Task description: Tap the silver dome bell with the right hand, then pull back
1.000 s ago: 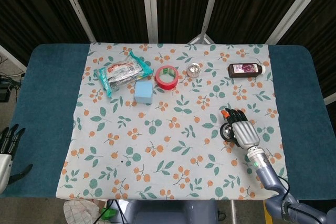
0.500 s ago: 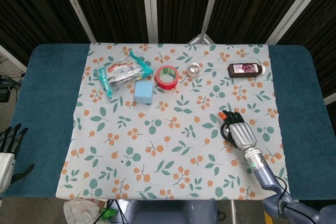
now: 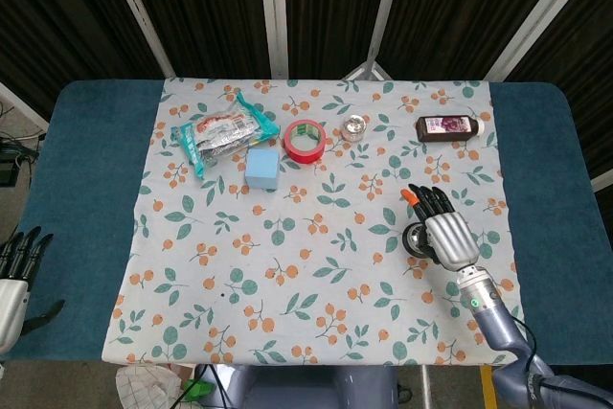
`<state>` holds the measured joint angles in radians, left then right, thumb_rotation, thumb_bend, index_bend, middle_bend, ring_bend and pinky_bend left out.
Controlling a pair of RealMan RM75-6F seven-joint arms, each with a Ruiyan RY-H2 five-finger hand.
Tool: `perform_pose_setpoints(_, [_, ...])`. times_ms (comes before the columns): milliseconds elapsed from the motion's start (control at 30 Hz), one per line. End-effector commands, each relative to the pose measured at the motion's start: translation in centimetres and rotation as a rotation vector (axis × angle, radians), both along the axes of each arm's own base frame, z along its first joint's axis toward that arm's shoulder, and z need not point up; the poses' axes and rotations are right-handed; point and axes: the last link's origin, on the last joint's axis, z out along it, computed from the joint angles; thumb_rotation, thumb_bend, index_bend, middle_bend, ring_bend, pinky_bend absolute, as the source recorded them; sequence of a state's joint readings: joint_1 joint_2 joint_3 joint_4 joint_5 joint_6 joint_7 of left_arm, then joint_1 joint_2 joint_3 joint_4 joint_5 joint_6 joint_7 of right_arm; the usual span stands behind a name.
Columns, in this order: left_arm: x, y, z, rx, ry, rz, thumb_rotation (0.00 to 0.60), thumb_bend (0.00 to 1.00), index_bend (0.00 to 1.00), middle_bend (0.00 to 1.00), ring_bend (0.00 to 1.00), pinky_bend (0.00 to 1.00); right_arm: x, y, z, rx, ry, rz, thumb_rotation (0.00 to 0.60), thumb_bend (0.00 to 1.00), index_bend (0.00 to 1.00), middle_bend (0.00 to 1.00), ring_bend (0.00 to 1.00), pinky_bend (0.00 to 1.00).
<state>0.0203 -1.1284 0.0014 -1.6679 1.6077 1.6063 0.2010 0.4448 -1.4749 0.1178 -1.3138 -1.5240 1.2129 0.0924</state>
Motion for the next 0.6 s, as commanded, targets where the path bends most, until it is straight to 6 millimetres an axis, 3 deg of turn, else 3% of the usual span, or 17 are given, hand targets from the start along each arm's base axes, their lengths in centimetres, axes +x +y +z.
perform_pose_setpoints(33, [0.0,0.0,0.0,0.0,-0.002,-0.001,0.6,0.27,0.09,0.0,0.0,0.09,1.4,2.1,3.6,-0.05,0.021,0.043,0.6,1.0,0.0,0.0,0.0,0.0])
perform_pose_setpoints(233, [0.0,-0.2,0.3,0.003,-0.013,-0.003,0.6,0.27,0.08,0.0,0.0,0.09,1.4,6.6,7.1,-0.069,0.031,0.005,0.6,1.0,0.0,0.0,0.0,0.0])
perform_pose_setpoints(600, [-0.1,-0.7,1.0,0.011,-0.038,-0.012,0.6,0.27,0.08,0.0,0.0,0.09,-2.8,12.5,9.9,-0.191,0.143,-0.079,0.6,0.89,0.0,0.0,0.0,0.0])
